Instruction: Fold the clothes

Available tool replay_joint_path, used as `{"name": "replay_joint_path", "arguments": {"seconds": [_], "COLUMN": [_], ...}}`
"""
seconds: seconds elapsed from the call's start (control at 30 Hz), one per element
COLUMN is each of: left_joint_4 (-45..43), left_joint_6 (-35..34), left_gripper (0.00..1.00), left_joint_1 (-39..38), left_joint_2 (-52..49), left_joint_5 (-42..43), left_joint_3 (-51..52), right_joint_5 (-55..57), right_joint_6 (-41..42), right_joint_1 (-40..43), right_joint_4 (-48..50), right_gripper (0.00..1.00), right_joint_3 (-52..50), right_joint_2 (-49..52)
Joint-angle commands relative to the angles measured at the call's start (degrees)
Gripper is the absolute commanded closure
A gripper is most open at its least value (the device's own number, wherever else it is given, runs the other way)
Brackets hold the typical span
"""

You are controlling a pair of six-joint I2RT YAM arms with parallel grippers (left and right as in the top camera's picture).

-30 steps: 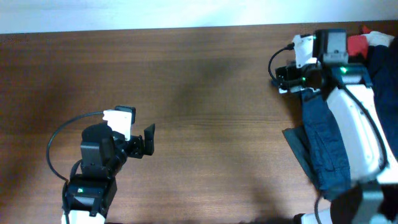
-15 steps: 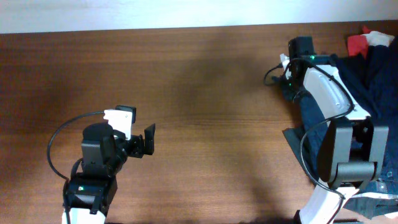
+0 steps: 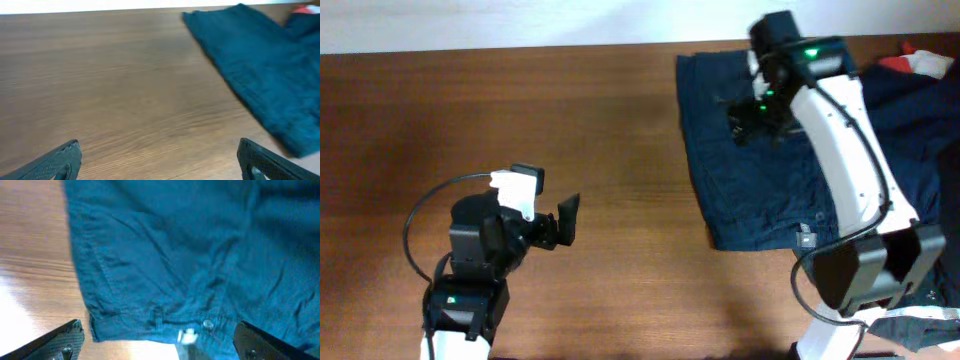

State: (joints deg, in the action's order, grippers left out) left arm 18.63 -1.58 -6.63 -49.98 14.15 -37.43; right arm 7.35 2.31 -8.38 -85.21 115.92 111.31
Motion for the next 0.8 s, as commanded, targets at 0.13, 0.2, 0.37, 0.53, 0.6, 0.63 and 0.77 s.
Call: {"name": "replay_joint_path", "arguments": {"seconds": [0.13, 0.2, 0.37, 0.53, 0.6, 0.63, 0.77], "left_joint_4": [-7.2, -7.1, -3.6, -1.7, -1.0, -1.0, 0.1], "left_joint_6": [-10.8, -11.3, -11.2, -11.2, -11.2, -11.2, -11.2], "left_gripper": [0.01, 0.01, 0.01, 0.01, 0.01, 0.01, 0.01], "left_joint_1": [-10.2, -10.2, -10.1, -10.1, -9.9, -9.4, -3.1], "left_joint_2": [-20.1, -24.0, -23.9, -23.9, -23.4, -22.9, -19.5], "left_joint_5": [11.0, 11.0, -2.5, -2.6, -6.6, -7.2, -6.2], "left_joint_3": [-1.0, -1.0, -1.0, -1.0, -1.0, -1.0, -1.0], "right_joint_5": [-15.3, -15.3, -15.0, -12.5, -17.4, -19.6, -26.0], "right_joint_6": [-4.9, -5.0, 1.7, 5.7, 3.4, 2.4, 3.3], "right_joint_1": [3.0, -2.4, -12.7, -14.1, -15.2, -17.0, -30.6], "right_joint_4": [-6.9, 1.2, 23.1, 31.3, 26.0, 24.4, 23.8], "right_gripper": [0.01, 0.03, 0.27, 0.96, 0.96, 0.96, 0.96], "right_joint_3": [-12.0, -24.9, -46.2, -52.0, -45.6, -42.5, -30.4], "right_joint_2": [-0.3, -0.3, -0.3, -0.4, -1.2, -1.7, -2.3]}}
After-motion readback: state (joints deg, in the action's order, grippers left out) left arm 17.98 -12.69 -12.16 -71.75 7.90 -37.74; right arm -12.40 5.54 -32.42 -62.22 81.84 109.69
